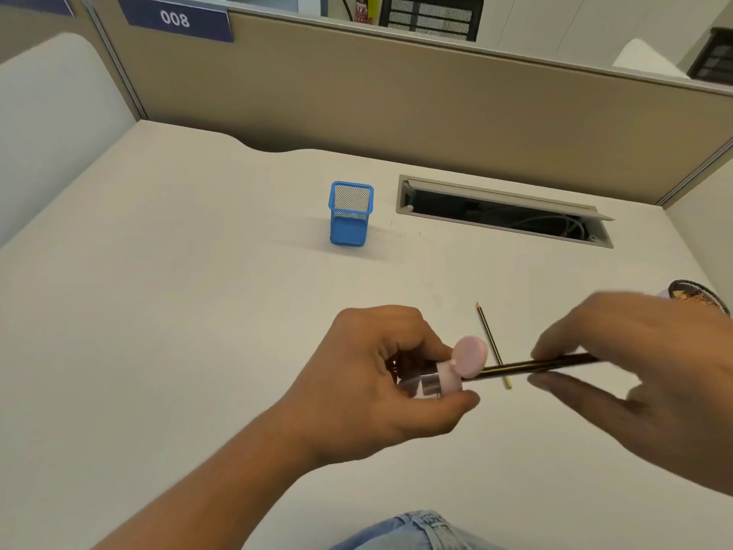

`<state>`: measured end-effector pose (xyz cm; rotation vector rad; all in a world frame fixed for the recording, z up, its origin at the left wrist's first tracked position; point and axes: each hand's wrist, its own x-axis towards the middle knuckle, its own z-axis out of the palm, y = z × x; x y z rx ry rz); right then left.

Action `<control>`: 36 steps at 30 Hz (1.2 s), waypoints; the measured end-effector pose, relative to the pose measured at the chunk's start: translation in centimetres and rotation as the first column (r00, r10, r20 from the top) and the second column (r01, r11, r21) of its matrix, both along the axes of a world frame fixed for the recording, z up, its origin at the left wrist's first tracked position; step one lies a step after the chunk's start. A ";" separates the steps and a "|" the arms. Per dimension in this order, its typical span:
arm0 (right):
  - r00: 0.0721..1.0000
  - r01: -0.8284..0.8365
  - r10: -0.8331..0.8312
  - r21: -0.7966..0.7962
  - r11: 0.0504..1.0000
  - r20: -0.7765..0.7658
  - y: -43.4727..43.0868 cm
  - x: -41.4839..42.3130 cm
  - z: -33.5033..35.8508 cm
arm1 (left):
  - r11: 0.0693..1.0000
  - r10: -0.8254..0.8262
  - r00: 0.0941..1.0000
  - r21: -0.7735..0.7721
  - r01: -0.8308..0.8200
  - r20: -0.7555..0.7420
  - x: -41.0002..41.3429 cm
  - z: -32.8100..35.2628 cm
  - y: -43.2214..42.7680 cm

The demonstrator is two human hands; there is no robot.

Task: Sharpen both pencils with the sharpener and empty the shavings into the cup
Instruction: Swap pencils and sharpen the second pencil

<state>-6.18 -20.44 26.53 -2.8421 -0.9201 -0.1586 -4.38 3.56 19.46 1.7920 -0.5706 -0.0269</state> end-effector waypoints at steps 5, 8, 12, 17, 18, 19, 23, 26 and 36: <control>0.905 -0.138 0.192 -0.165 0.977 0.379 0.4 0.0 -0.5 | 0.980 -0.012 0.976 -0.196 -0.032 -0.218 -0.8 -0.2 -0.2; 0.935 -0.118 0.166 -0.166 0.979 0.314 0.8 -0.6 -0.9 | 0.991 0.021 0.995 -0.129 -0.034 -0.102 -0.8 -0.1 -0.1; 0.955 0.252 -0.256 -0.046 0.967 -0.148 2.0 -1.1 -0.8 | 0.996 0.018 0.982 0.078 -0.033 0.186 -0.7 -0.6 -0.2; 0.591 0.496 -0.344 -0.008 0.868 -0.729 2.0 0.0 -1.4 | 0.975 -0.070 0.961 0.223 0.009 0.268 -1.4 -1.4 -0.5; 0.584 0.490 -0.335 -0.008 0.872 -0.739 1.8 0.0 -1.5 | 0.974 -0.070 0.964 0.226 0.010 0.258 -1.5 -1.4 -0.6; 0.598 0.482 -0.331 -0.002 0.876 -0.730 1.6 0.0 -1.6 | 0.978 -0.062 0.970 0.211 0.012 0.237 -1.4 -1.5 -0.6; 0.848 0.251 -0.205 0.030 0.967 -0.489 1.0 -0.4 -1.0 | 0.995 0.005 0.996 0.095 -0.014 0.087 -1.5 -1.7 -0.4; 0.973 0.000 -0.010 -0.040 0.999 -0.230 -0.2 -0.2 -0.5 | 0.999 0.029 0.991 -0.037 -0.034 -0.133 -1.7 -2.0 -0.1; 0.953 -0.077 0.126 -0.182 0.980 0.276 -0.1 -0.8 -0.9 | 0.981 -0.055 0.964 -0.194 0.004 -0.261 -1.3 -1.3 -0.3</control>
